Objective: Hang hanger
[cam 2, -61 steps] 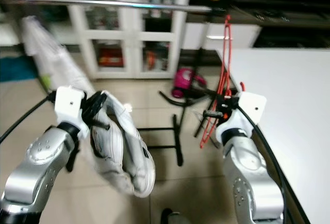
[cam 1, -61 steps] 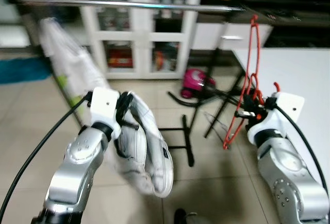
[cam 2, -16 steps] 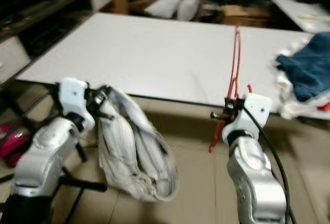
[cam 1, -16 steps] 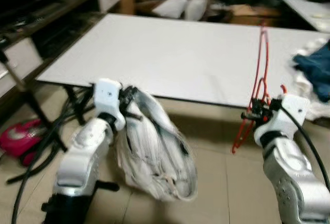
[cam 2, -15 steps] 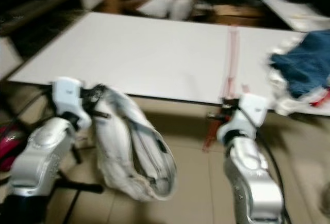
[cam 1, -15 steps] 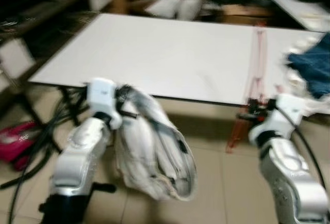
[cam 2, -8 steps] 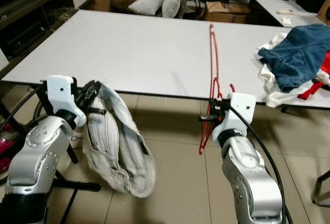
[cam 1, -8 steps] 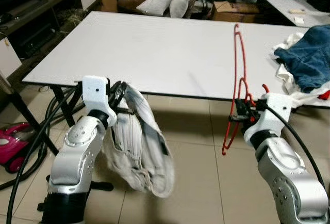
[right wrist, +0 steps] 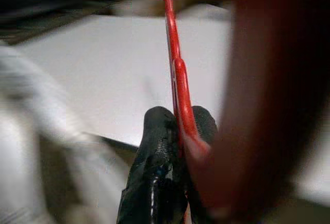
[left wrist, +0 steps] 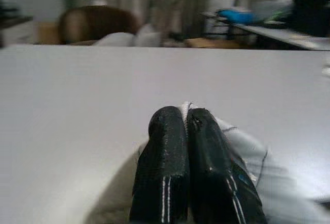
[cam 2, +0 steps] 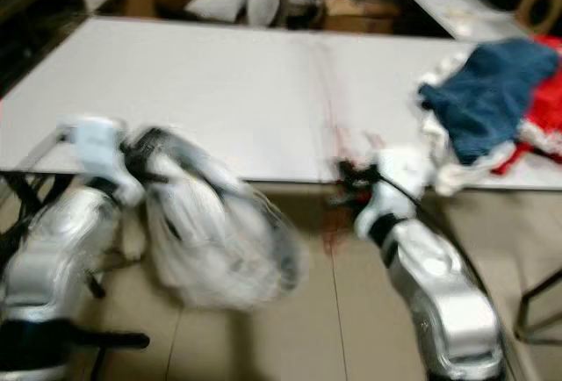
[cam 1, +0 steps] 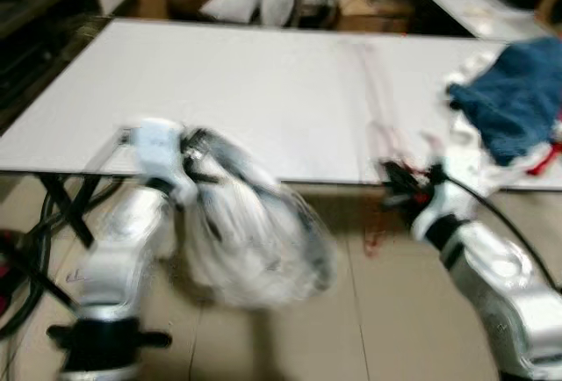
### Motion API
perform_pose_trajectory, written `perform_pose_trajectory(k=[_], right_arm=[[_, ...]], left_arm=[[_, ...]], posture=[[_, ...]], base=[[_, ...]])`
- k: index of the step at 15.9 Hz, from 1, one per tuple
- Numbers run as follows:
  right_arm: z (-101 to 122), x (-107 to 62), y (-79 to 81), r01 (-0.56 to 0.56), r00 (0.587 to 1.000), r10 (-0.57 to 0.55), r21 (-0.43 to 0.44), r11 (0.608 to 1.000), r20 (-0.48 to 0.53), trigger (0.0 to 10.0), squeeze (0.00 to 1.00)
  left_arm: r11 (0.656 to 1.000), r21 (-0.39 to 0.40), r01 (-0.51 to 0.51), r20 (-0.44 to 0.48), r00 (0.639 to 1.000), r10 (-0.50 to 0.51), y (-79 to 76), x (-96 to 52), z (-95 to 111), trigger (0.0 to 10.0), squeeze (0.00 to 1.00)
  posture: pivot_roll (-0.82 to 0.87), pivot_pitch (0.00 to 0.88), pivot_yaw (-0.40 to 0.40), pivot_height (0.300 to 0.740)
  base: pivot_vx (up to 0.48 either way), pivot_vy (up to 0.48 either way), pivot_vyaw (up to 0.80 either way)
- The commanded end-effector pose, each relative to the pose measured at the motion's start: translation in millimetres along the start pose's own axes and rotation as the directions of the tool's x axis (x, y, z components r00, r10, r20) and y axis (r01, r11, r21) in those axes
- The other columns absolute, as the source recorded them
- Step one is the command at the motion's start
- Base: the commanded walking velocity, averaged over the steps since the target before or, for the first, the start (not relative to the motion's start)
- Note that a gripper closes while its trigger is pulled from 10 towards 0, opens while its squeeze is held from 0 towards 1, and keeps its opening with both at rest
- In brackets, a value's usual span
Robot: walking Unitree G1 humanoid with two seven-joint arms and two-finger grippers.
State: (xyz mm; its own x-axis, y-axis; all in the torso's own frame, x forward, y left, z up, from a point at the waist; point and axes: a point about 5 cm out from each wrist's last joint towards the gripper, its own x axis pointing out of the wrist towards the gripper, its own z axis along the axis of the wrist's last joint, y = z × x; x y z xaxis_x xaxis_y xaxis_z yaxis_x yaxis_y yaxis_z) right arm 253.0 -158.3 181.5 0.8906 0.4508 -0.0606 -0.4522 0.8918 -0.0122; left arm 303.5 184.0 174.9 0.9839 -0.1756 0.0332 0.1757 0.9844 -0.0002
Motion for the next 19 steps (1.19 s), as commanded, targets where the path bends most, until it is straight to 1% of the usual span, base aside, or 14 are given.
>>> perform_pose_trajectory(k=[1,3,4,5,6,8,10,11,12,13,14,16,17,19], right_arm=[[10.5,-13.6,-0.1,-0.136,0.99,0.137,-0.056,0.989,0.015,10.0,0.0],[20.9,-37.6,4.9,-0.392,0.92,0.388,-0.118,0.913,-0.056,10.0,0.0],[22.0,-43.6,4.3,-0.447,0.894,0.437,-0.13,0.885,-0.097,10.0,0.0],[23.1,-55.4,2.8,-0.561,0.822,0.531,-0.13,0.818,-0.205,10.0,0.0],[24.1,-60.9,1.8,-0.616,0.775,0.574,-0.114,0.779,-0.265,10.0,0.0],[25.6,-62.4,-2.2,-0.644,0.745,0.586,-0.114,0.756,-0.319,10.0,0.0],[27.4,-58.8,-4.9,-0.649,0.743,0.59,-0.123,0.751,-0.318,10.0,0.0],[29.9,-50.9,-8.6,-0.631,0.763,0.571,-0.157,0.76,-0.302,10.0,0.0],[31.7,-43.0,-15.4,-0.569,0.814,0.508,-0.213,0.794,-0.283,10.0,0.0],[32.0,-40.0,-18.5,-0.541,0.833,0.479,-0.228,0.81,-0.276,10.0,0.0],[41.7,-25.0,-39.7,-0.327,0.942,0.281,-0.323,0.888,-0.182,10.0,0.0],[47.2,-21.0,-47.6,-0.231,0.972,0.198,-0.35,0.908,-0.128,10.0,0.0],[49.7,-20.6,-51.4,-0.132,0.991,0.119,-0.329,0.935,-0.06,10.0,0.0],[46.8,-20.6,-48.4,-0.119,0.993,0.11,-0.324,0.938,-0.047,10.0,0.0]], left_arm=[[1.0,0.015,0.025,0.08,0.996,-0.026,-6.3,7.1,20.3,10.0,0.0],[0.999,0.037,-0.006,0.092,0.996,0.002,5.9,16.9,30.4,10.0,0.0],[0.999,0.048,-0.018,0.097,0.995,0.013,10.7,21.0,34.5,10.0,0.0],[0.997,0.071,-0.041,0.122,0.992,0.032,23.8,32.5,48.8,10.0,0.0],[0.994,0.092,-0.053,0.146,0.989,0.039,31.6,40.5,60.6,10.0,0.0],[0.994,0.092,-0.058,0.199,0.979,0.038,42.4,55.2,88.6,10.0,0.0],[0.993,0.112,-0.032,0.227,0.974,0.005,45.3,73.4,115.9,10.0,0.0],[0.981,0.18,-0.077,0.286,0.958,0.022,50.5,92.8,162.8,10.0,0.0],[0.974,0.194,-0.118,0.35,0.936,0.043,51.8,96.0,195.7,10.0,0.0],[0.972,0.197,-0.13,0.372,0.927,0.048,51.9,95.9,206.3,10.0,0.0],[0.976,0.152,-0.157,0.547,0.836,0.05,45.2,83.1,276.7,10.0,0.0],[0.977,0.15,-0.15,0.601,0.799,0.03,40.5,76.6,298.3,10.0,0.0],[0.971,0.203,-0.127,0.6,0.799,-0.021,33.9,79.0,299.2,10.0,0.0],[0.969,0.218,-0.114,0.561,0.827,-0.029,34.7,87.1,281.7,10.0,0.0]], posture=[[0.02,0.0,-0.009,0.74],[0.03,0.0,-0.013,0.74],[0.03,0.0,-0.016,0.74],[0.03,0.0,-0.015,0.74],[0.03,0.0,-0.02,0.74],[0.03,0.0,-0.029,0.74],[0.05,0.0,-0.057,0.74],[0.06,0.0,-0.079,0.74],[0.06,0.0,-0.081,0.74],[0.06,0.0,-0.081,0.74],[0.05,0.0,-0.068,0.74],[0.04,0.0,-0.055,0.74],[0.04,0.0,-0.055,0.74],[0.03,0.0,-0.029,0.74]], base=[[0.42,0.0,0.0],[0.418,0.0,0.0],[0.42,0.0,0.0],[0.42,0.0,0.0],[0.42,0.0,0.0],[0.418,0.0,0.0],[0.42,0.0,0.0],[0.409,0.0,0.0],[0.409,0.0,0.0],[0.409,0.0,0.0],[0.352,0.0,0.0],[0.349,0.0,0.0],[0.352,0.0,0.0],[0.349,0.0,0.0]])
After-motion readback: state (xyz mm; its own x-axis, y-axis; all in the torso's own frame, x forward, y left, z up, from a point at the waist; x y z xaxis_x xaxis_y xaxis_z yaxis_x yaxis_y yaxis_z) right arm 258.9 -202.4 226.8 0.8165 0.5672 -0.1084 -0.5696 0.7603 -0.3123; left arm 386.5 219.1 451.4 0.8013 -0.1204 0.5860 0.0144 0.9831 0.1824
